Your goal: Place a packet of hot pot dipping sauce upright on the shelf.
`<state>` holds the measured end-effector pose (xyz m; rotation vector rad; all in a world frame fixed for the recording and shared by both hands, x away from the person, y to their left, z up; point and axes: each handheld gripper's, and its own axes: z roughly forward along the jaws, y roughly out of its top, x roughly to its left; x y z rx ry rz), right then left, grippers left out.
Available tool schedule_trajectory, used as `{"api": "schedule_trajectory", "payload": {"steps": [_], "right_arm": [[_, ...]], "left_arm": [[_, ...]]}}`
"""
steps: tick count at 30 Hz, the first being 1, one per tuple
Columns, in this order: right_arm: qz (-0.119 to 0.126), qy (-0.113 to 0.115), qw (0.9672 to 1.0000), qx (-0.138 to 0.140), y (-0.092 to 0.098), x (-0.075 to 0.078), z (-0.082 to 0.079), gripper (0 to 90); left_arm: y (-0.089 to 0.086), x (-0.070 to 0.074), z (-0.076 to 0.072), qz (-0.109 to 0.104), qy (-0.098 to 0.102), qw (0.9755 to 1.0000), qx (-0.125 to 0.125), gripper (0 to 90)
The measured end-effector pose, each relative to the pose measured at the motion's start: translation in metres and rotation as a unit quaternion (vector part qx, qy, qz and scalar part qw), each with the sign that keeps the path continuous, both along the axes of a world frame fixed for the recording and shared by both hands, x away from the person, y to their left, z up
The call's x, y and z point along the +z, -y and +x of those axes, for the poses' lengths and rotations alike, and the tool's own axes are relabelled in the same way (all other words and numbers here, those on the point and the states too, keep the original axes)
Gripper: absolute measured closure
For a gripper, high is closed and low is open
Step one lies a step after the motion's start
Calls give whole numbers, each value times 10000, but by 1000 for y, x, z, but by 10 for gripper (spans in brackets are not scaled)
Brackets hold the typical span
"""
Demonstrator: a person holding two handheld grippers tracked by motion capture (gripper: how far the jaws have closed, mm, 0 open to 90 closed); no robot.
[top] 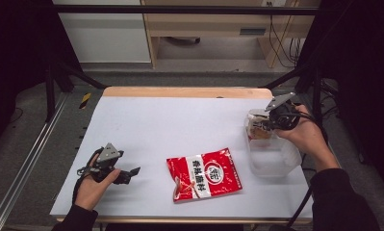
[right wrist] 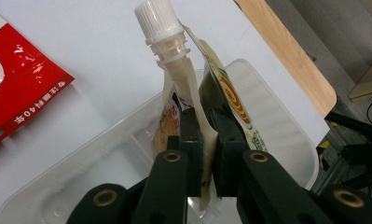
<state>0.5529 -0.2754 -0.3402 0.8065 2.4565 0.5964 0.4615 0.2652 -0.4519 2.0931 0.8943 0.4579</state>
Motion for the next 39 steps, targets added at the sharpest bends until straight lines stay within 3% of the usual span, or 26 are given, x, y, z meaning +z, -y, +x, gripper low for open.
{"api": "schedule_trajectory", "payload": {"steps": [11, 14, 23, 31, 39], "right_arm": [[312, 34, 9994, -177, 6, 2, -17, 626], [510, 142, 9983, -248, 9, 5, -22, 578], [636, 519, 9960, -357, 12, 17, -32, 416], [889, 827, 9922, -288, 2, 30, -42, 324], [1071, 906, 9896, -309, -15, 40, -48, 219]], "left_arm": [[1, 0, 0, 9, -23, 10000, -20, 75], [1, 0, -1, 25, -14, 10000, -19, 75], [1, 0, -1, 25, -15, 10000, -59, 75], [5, -1, -2, 37, 6, 9999, -95, 75], [7, 0, -3, 51, 31, 9999, -151, 75]]}}
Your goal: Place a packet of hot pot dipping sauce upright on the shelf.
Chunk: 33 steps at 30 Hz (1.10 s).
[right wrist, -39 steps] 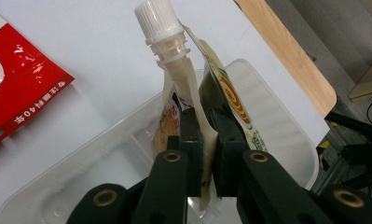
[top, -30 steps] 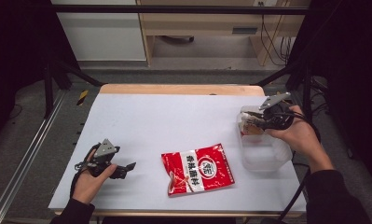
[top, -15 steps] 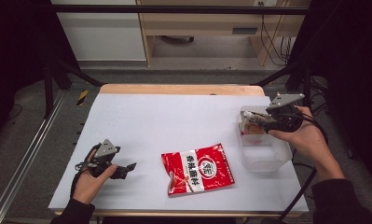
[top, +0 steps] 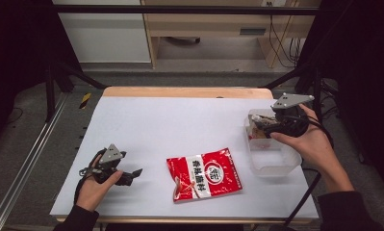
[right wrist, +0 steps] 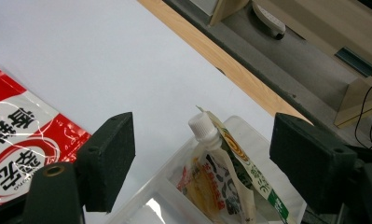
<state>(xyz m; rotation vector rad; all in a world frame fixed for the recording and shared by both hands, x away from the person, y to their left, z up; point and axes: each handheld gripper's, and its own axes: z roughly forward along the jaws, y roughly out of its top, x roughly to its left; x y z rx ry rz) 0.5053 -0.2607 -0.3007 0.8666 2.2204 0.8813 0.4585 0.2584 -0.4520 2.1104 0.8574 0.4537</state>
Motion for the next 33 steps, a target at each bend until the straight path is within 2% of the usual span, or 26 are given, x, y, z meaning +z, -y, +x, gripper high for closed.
{"api": "schedule_trajectory", "payload": {"steps": [6, 11, 14, 21, 26, 33], "right_arm": [[237, 17, 9997, 17, -9, -4, -4, 167], [214, -15, 9997, 100, -24, -15, -13, 171], [99, -27, 9999, 139, -37, -26, -23, 175], [288, -227, 9987, 339, -66, -57, -44, 176], [378, -345, 9977, 455, -82, -73, -55, 178], [379, -506, 9974, 346, -95, -95, -65, 143]], "left_arm": [[2, -1, 1, 0, -12, 10000, -30, 74], [3, 0, -1, -3, 13, 10000, -55, 74], [5, 0, -2, -19, 41, 10000, -84, 74], [10, 2, -4, 2, 122, 9998, -141, 73], [10, 3, -5, -15, 175, 9998, -133, 73], [14, 2, -6, 3, 178, 9997, -168, 73]]}}
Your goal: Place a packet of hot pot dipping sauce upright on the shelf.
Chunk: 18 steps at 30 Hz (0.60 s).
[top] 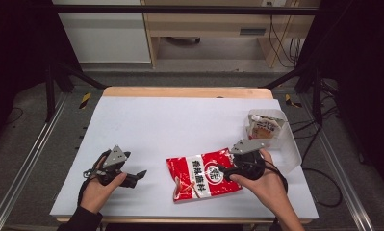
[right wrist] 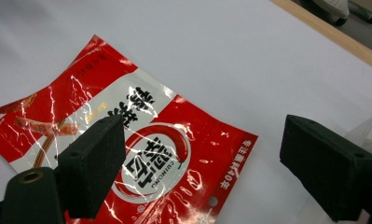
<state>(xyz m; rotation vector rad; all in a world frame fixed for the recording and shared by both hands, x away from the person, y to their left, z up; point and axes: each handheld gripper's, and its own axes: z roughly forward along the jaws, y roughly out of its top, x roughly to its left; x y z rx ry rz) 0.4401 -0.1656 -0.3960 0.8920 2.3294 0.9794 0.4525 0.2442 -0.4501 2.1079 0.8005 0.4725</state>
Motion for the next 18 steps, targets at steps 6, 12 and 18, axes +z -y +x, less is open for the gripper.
{"api": "schedule_trajectory", "payload": {"steps": [6, 12, 18], "right_arm": [[116, -67, 9999, -62, -4, -18, -7, 125], [214, -92, 9996, -154, -4, -29, -12, 120], [370, -128, 9988, -295, 7, -34, -22, 109]], "left_arm": [[4, -1, -1, 29, 21, 10000, -76, 73], [8, 1, -3, 44, 110, 9999, -95, 75], [18, 2, -4, 71, 189, 9996, -175, 83]]}}
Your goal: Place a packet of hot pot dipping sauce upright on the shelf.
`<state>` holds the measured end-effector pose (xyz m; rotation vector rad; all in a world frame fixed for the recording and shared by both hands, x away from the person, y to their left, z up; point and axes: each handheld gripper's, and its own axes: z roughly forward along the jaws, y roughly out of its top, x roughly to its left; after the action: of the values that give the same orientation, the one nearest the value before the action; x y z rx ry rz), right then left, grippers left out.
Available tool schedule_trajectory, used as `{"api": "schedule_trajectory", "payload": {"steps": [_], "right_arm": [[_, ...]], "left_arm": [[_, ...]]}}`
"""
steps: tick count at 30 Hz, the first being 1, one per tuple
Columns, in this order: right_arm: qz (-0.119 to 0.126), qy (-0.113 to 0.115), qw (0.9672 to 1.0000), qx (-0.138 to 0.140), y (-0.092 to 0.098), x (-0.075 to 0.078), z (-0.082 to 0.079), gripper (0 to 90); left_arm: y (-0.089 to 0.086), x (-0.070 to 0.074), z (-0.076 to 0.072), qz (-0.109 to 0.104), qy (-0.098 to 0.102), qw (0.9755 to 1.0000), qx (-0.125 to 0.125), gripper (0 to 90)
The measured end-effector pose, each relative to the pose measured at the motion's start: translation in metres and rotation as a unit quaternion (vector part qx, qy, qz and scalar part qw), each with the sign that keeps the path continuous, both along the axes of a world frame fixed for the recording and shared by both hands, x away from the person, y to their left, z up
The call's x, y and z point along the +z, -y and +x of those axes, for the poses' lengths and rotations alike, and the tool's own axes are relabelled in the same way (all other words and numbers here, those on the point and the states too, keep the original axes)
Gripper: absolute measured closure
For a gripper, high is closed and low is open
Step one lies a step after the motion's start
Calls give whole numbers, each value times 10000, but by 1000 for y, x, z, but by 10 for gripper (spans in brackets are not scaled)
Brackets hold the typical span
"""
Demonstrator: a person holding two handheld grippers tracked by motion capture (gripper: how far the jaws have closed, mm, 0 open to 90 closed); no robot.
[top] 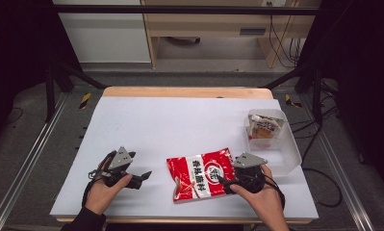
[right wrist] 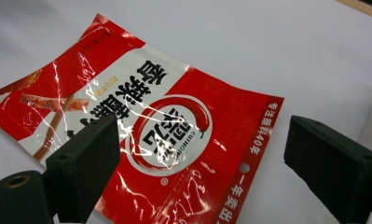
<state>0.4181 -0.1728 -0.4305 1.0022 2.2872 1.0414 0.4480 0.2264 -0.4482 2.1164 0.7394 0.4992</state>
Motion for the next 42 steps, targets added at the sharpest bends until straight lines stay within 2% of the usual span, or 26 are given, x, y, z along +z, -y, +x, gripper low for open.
{"api": "schedule_trajectory", "payload": {"steps": [7, 14, 19, 22, 27, 30, 42], "right_arm": [[159, -215, 9995, -151, 15, -11, -9, 97], [78, -369, 9991, -177, 18, -19, -9, 92], [129, -403, 9989, -214, 21, -20, -9, 93], [140, -548, 9982, -209, 22, -24, -8, 96], [-3, -691, 9976, -58, 17, -28, -8, 94], [-46, -825, 9966, -77, 15, -31, -8, 95], [-91, -1088, 9939, -121, 17, -37, -7, 105]], "left_arm": [[17, 1, -6, 0, 52, 9998, -184, 88], [31, -1, -9, 4, 33, 9996, -292, 93], [42, -4, -13, 57, 26, 9991, -422, 93], [47, -5, -14, 107, 11, 9988, -483, 93], [48, -5, -15, 113, 27, 9988, -483, 93], [48, -5, -14, 96, 18, 9988, -477, 93], [44, -5, -13, 24, -22, 9990, -439, 93]]}}
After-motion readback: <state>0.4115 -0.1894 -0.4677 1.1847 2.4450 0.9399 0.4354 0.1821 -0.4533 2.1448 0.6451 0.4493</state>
